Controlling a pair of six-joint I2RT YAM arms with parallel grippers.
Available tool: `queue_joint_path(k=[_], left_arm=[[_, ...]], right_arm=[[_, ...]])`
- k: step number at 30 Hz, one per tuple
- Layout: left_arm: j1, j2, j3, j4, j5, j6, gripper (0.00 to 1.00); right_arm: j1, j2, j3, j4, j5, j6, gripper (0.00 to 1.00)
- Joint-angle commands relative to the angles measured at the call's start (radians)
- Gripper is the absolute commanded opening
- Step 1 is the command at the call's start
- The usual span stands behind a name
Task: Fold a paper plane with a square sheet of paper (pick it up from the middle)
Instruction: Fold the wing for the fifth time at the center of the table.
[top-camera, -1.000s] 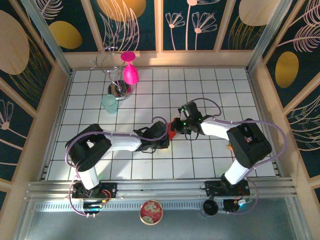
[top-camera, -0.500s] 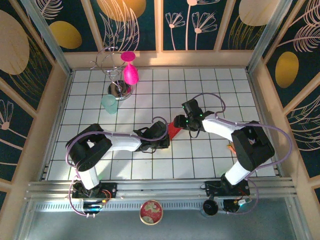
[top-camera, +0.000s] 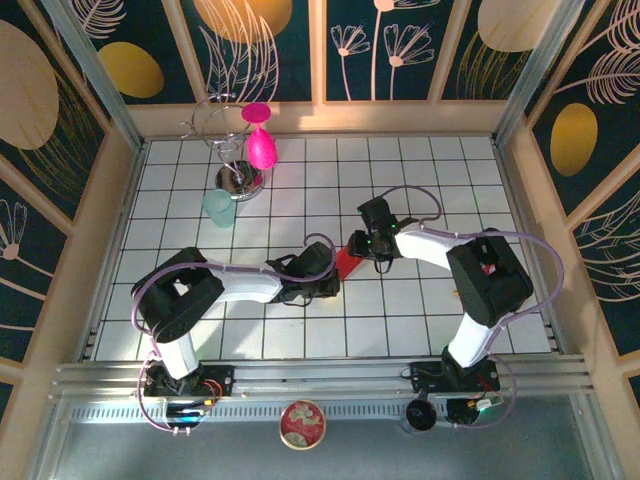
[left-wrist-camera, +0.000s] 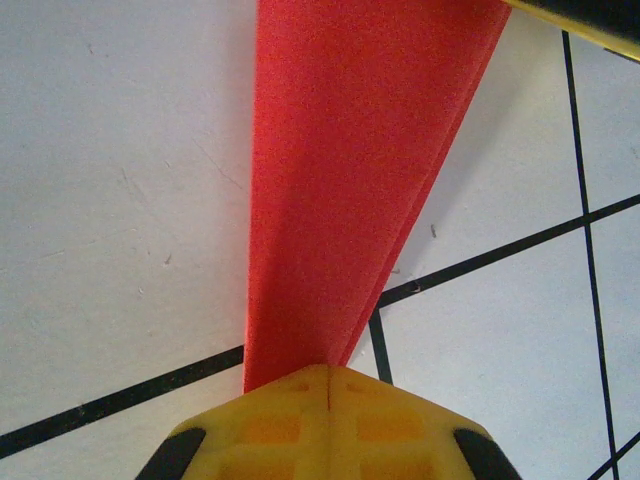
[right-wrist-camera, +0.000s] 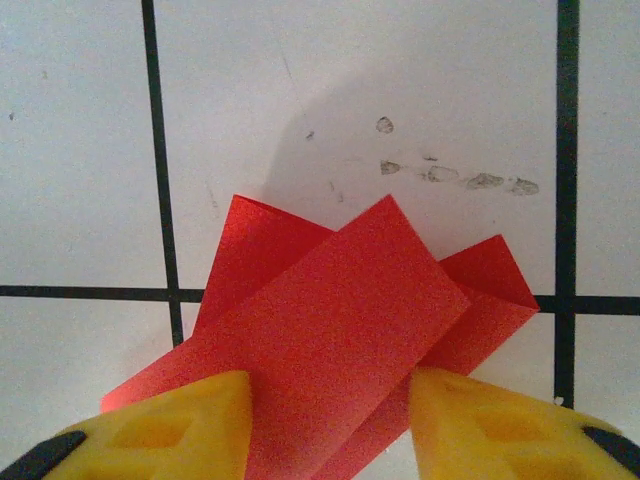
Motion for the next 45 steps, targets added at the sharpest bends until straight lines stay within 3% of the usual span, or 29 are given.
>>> queue_joint_path(k=[1, 8, 16, 30, 37, 45], left_arm=[[0.004, -0.049, 0.006, 0.017, 0.021, -0.006, 0.00], [0.007, -0.110, 0.019, 0.074, -0.015, -0.016, 0.08], [0.017, -0.027, 0.034, 0.049, -0.009, -0.049, 0.12], [0.017, 0.004, 0.053, 0.044, 0.015, -0.039, 0.11], [0.020, -0.049, 0.044, 0.066, -0.036, -0.036, 0.13], [0.037, 0.013, 0.059, 0.030, -0.041, -0.072, 0.11]], right_arm=[[-0.005, 0.011, -0.021, -0.005, 0.002, 0.000, 0.40], [-0.036, 0.025, -0.048, 0.016, -0.017, 0.004, 0.33], [-0.037, 0.025, -0.063, 0.030, -0.028, 0.007, 0.30], [-0.042, 0.006, -0.115, 0.074, -0.060, 0.006, 0.26], [-0.043, 0.004, -0.122, 0.074, -0.055, -0.002, 0.26], [-0.043, 0.005, -0.127, 0.078, -0.054, -0.006, 0.25]])
